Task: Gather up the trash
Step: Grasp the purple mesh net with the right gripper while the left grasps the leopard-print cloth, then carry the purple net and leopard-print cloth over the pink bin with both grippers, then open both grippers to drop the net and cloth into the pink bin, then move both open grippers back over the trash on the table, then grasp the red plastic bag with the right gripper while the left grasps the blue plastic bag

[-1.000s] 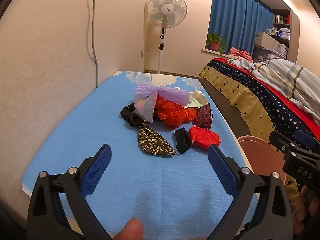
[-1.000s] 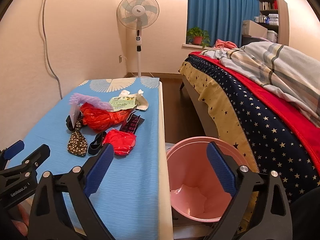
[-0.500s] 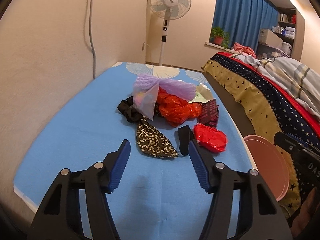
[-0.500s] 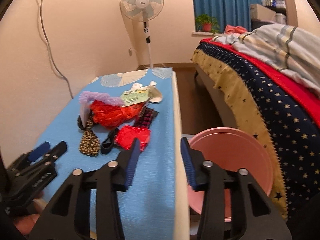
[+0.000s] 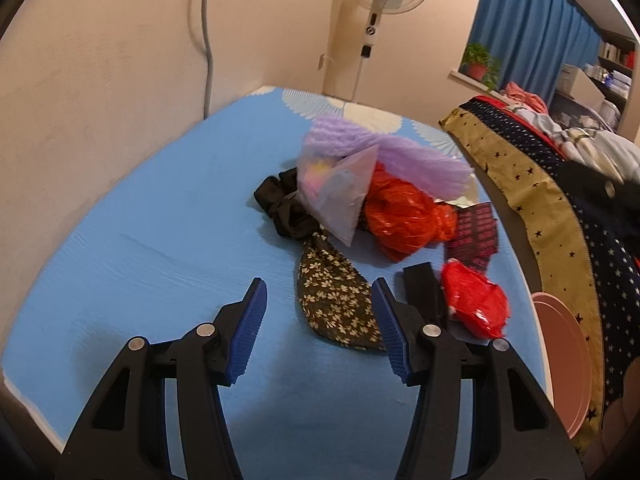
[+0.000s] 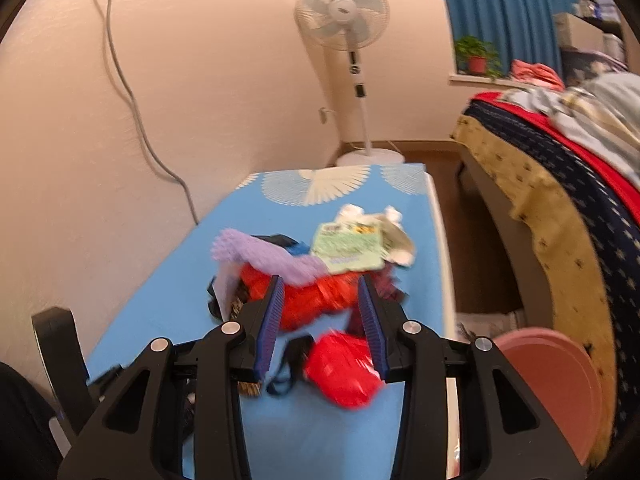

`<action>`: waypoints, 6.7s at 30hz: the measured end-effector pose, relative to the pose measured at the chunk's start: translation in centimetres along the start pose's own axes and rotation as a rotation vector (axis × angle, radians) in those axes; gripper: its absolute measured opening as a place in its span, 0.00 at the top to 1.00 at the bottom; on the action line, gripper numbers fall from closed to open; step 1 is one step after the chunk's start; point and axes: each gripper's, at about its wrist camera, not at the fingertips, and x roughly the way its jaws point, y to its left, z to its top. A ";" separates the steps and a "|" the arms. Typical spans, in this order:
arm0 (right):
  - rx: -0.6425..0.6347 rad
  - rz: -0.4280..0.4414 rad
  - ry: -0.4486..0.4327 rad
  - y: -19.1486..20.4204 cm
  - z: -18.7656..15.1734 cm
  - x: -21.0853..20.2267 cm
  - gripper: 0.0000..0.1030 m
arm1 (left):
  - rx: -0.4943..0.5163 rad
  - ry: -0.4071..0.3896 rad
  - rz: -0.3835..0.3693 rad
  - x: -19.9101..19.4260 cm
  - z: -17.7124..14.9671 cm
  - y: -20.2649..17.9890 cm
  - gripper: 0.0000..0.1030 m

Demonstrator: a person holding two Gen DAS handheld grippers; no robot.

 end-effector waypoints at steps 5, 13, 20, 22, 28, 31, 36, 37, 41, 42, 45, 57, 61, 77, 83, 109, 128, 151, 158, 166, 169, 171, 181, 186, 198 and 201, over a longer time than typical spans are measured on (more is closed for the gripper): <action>-0.023 0.042 0.038 0.8 1.2 4.0 0.52 | -0.029 0.044 0.005 1.8 0.5 0.4 0.48; -0.050 0.081 0.110 1.1 0.4 7.6 0.51 | -0.023 0.110 0.013 3.5 0.6 -0.2 0.48; -0.065 0.085 0.121 1.0 0.3 8.6 0.84 | -0.018 0.143 0.009 4.6 0.4 -0.3 0.66; -0.065 0.096 0.123 0.9 0.3 8.4 0.92 | -0.012 0.148 0.012 4.7 0.3 -0.2 0.81; -0.068 0.122 0.083 1.1 1.0 6.8 0.95 | -0.021 0.098 0.009 3.2 1.1 0.5 0.97; -0.063 0.129 0.057 1.0 1.5 5.5 0.95 | -0.032 0.034 0.027 1.4 1.8 1.2 0.97; -0.076 0.120 0.025 1.3 2.5 3.1 0.95 | -0.045 -0.041 0.013 -1.2 3.0 2.3 0.97; -0.080 0.115 0.020 1.4 2.6 2.4 0.95 | -0.046 -0.053 0.005 -1.7 3.2 2.4 0.97; -0.084 0.099 0.003 1.5 2.8 0.2 0.95 | -0.042 -0.106 -0.014 -3.9 4.2 2.6 0.97; -0.084 0.094 -0.001 1.5 2.8 -0.4 0.95 | -0.039 -0.125 -0.017 -4.6 4.5 2.8 0.97; -0.091 0.077 -0.014 1.4 2.4 -2.3 0.95 | -0.032 -0.155 -0.029 -6.0 4.9 2.8 0.97; -0.050 -0.018 -0.038 -1.1 0.2 -8.3 0.95 | -0.013 -0.223 -0.093 -9.8 4.6 2.2 0.97; -0.030 -0.060 -0.044 -2.2 -0.7 -10.0 0.95 | 0.025 -0.229 -0.127 -10.7 4.2 0.9 0.97; 0.051 -0.218 -0.059 -6.1 -2.8 -14.6 0.95 | 0.129 -0.211 -0.295 -11.6 2.0 -4.4 0.97; 0.085 -0.281 -0.068 -8.4 -3.0 -16.0 0.95 | 0.167 -0.202 -0.365 -11.7 1.4 -6.8 0.97; 0.204 -0.463 0.017 -15.1 -4.7 -15.1 0.95 | 0.308 -0.044 -0.627 -6.1 -2.1 -18.6 0.97; 0.298 -0.547 0.044 -17.2 -5.7 -14.8 0.62 | 0.304 0.010 -0.651 -3.8 -3.1 -19.5 0.61; 0.208 -0.402 -0.100 -12.1 -3.9 -16.5 0.63 | 0.261 -0.089 -0.535 -8.0 -1.2 -13.9 0.66; 0.181 -0.290 -0.156 -9.8 0.5 -17.0 0.73 | 0.214 -0.152 -0.472 -11.1 3.8 -10.4 0.74; 0.091 -0.153 -0.181 -7.9 7.3 -14.6 0.85 | 0.213 -0.222 -0.406 -12.5 13.6 -5.7 0.84; 0.048 -0.103 -0.194 -7.3 9.8 -13.0 0.86 | 0.251 -0.240 -0.381 -11.6 16.4 -4.0 0.85; 0.024 -0.078 -0.195 -6.8 10.6 -11.8 0.86 | 0.281 -0.248 -0.364 -10.7 17.5 -3.0 0.85; -0.033 0.091 -0.072 -3.5 8.0 -1.4 0.87 | 0.248 -0.096 -0.372 0.2 17.2 2.0 0.86; -0.063 0.144 0.039 -1.0 4.5 3.3 0.86 | 0.259 0.015 -0.374 5.2 14.6 3.0 0.86; -0.137 0.178 0.206 2.4 0.9 9.0 0.44 | 0.155 0.150 -0.388 11.2 12.3 4.0 0.83; -0.151 0.166 0.247 2.6 0.3 10.1 0.44 | 0.138 0.178 -0.416 12.1 12.2 3.5 0.63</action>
